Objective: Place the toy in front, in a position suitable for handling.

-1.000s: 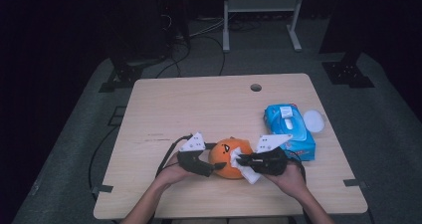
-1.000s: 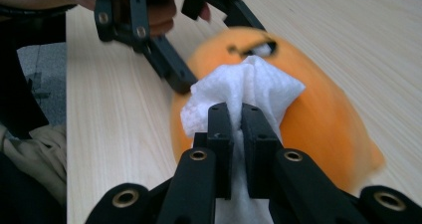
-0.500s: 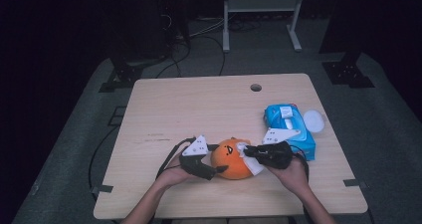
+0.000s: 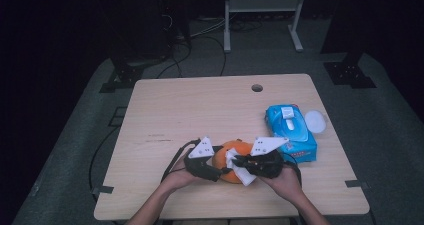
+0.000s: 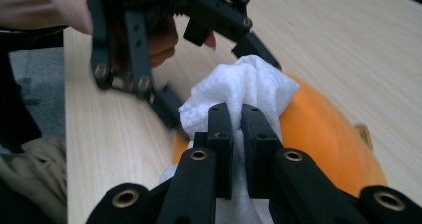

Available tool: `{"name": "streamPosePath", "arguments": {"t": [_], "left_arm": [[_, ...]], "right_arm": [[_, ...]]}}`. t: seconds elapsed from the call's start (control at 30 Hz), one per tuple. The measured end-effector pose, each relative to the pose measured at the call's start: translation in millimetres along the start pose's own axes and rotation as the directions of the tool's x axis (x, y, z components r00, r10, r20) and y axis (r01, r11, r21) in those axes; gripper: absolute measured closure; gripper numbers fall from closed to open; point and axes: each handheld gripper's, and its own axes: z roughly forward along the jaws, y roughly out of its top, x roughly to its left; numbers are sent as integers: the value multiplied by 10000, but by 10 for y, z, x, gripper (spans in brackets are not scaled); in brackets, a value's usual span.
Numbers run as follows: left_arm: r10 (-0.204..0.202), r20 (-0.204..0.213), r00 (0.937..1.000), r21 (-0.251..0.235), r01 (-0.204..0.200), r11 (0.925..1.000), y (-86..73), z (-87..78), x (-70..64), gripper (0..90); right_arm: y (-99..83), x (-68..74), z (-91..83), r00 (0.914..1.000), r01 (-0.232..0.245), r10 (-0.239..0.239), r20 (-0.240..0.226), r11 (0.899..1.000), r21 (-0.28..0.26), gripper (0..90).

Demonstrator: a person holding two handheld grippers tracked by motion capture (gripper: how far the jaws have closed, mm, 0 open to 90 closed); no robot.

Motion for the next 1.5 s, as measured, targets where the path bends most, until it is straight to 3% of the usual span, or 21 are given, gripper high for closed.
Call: {"name": "streamPosePath", "arguments": {"t": [0.1, 0.27, 0.33, 0.4, 0.5, 0.53, 0.63, 0.67, 0.73, 0.83, 1.0, 1.1, 1.33, 1.5], "left_arm": [[166, -30, 9999, 11, -166, 9999, -17, -8, -10, 270], [397, 51, 9992, 39, -397, 9992, -46, -22, -27, 274], [397, 124, 9991, -11, -397, 9992, -44, -18, -36, 274], [442, 210, 9988, 35, -443, 9990, -33, -11, -45, 273], [228, 524, 9984, 48, -230, 9997, -44, -17, -40, 250], [69, 669, 9977, 102, -76, 9999, -47, -23, -28, 204], [-631, 924, 9937, -194, 652, 9977, -40, -94, 56, 133], [-797, 800, 9936, -345, 826, 9960, -27, -114, 84, 124], [-805, 507, 9955, -432, 827, 9956, -5, -108, 100, 110], [-452, 615, 9971, -249, 468, 9986, -11, -38, 49, 157], [170, 509, 9986, -148, -163, 9998, -14, 27, -72, 225], [199, 435, 9989, -157, -192, 9997, -28, 13, -68, 244], [298, 442, 9986, -193, -289, 9994, -44, 11, -74, 256], [314, 575, 9979, -150, -305, 9994, -37, -3, -72, 255]], "right_arm": [[9, -40, -28, 9996, -145, 149, 250, 9998, -141, 837], [-114, -241, -156, 9929, -672, 672, 985, 9977, -35, 836], [-183, -324, -191, 9888, -1205, 1205, 879, 9927, -62, 836], [-188, -329, -202, 9875, -1372, 1381, 761, 9904, -171, 835], [-110, -217, -147, 9951, -837, 848, 509, 9962, -235, 834], [-91, -185, -116, 9965, -686, 692, 460, 9976, -133, 835], [-74, -131, -55, 9988, -377, 375, 303, 9993, 65, 836], [-74, -122, -51, 9992, -281, 277, 304, 9996, 104, 836], [-69, -101, -52, 9998, -176, 175, 37, 9998, 91, 837], [-31, -40, -36, 9999, 59, -58, -94, 9999, 105, 836], [38, 30, 35, 9996, 266, -266, -38, 9996, -88, 836], [60, 29, 51, 9991, 413, -413, 137, 9991, 65, 837], [-138, -216, -100, 9963, -448, 435, 739, 9989, 156, 837], [-180, -228, -163, 9941, -407, 377, 1015, 9988, 277, 836]]}}
